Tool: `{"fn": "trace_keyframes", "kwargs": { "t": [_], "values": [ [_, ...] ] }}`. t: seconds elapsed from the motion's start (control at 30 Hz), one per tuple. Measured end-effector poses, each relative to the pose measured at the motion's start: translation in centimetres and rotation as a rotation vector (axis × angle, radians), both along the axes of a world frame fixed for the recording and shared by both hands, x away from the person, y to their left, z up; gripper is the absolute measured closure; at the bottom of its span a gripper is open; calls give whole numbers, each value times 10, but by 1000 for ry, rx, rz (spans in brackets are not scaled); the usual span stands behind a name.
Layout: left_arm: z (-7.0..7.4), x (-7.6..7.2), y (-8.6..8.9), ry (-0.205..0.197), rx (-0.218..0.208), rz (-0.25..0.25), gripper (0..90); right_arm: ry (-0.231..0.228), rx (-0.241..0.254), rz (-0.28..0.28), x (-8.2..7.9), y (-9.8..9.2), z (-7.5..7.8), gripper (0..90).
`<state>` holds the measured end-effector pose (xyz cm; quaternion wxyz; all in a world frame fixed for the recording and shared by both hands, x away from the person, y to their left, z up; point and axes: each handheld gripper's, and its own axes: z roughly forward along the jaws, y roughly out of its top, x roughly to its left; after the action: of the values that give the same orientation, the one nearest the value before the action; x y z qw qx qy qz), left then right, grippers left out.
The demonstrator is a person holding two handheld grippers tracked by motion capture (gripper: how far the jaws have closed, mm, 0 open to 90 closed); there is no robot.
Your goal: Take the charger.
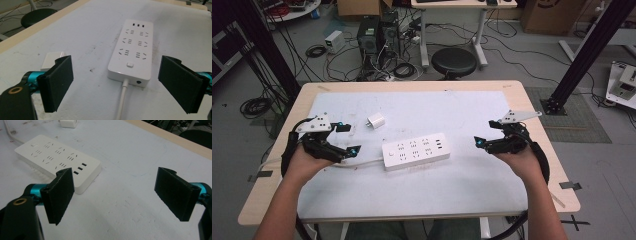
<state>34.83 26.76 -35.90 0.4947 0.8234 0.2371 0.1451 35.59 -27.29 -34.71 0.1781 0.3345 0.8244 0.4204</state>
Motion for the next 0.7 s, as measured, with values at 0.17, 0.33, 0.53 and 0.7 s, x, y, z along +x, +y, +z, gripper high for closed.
{"fn": "trace_keyframes", "kwargs": {
  "t": [0.17, 0.33, 0.53, 0.7],
  "values": [
    [4, 5, -1, -1, -2, 24, 129, -9, 3, 8, -2, -2, 6, 166],
    [7, 19, -3, 17, 21, 46, 129, -19, 5, 4, -3, -2, 9, 166],
    [9, 49, -8, 39, 42, 84, 129, -12, 5, 6, -2, 1, 9, 166],
    [5, 78, -17, 69, 59, 98, 130, -14, -6, 9, -2, 4, 9, 166]
  ]
}}
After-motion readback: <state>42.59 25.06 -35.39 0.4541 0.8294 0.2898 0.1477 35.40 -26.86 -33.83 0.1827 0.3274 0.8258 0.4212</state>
